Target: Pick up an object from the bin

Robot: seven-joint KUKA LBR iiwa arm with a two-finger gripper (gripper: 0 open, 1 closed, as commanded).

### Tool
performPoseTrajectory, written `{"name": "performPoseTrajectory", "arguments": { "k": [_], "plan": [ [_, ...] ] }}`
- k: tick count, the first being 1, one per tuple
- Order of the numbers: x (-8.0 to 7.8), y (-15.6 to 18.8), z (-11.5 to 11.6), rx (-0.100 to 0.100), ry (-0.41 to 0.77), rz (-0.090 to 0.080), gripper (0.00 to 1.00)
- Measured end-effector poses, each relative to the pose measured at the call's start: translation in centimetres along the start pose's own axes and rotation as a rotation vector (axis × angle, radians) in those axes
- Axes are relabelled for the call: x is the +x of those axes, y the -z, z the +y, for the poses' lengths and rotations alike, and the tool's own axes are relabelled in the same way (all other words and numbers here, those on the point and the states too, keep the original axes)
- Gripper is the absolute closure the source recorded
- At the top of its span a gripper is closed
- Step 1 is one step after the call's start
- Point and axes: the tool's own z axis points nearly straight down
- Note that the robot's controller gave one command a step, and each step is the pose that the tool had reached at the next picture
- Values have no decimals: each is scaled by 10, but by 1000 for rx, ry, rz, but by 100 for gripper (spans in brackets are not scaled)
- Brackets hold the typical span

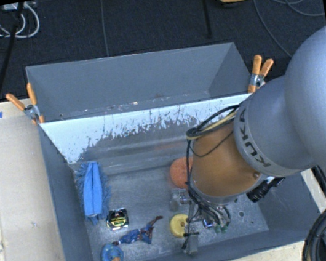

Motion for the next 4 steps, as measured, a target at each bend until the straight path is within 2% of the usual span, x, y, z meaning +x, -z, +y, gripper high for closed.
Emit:
{"name": "performPoseTrajectory", "arguments": {
  "k": [1, 2, 3, 4],
  "plan": [
    [-8, 59, 0, 1, -85, -2, 0],
    [-1, 0, 1, 0, 1, 3, 0],
    [1, 2, -13, 1, -53, -1, 0],
    [-1, 0, 1, 0, -1, 3, 100]
  ]
}}
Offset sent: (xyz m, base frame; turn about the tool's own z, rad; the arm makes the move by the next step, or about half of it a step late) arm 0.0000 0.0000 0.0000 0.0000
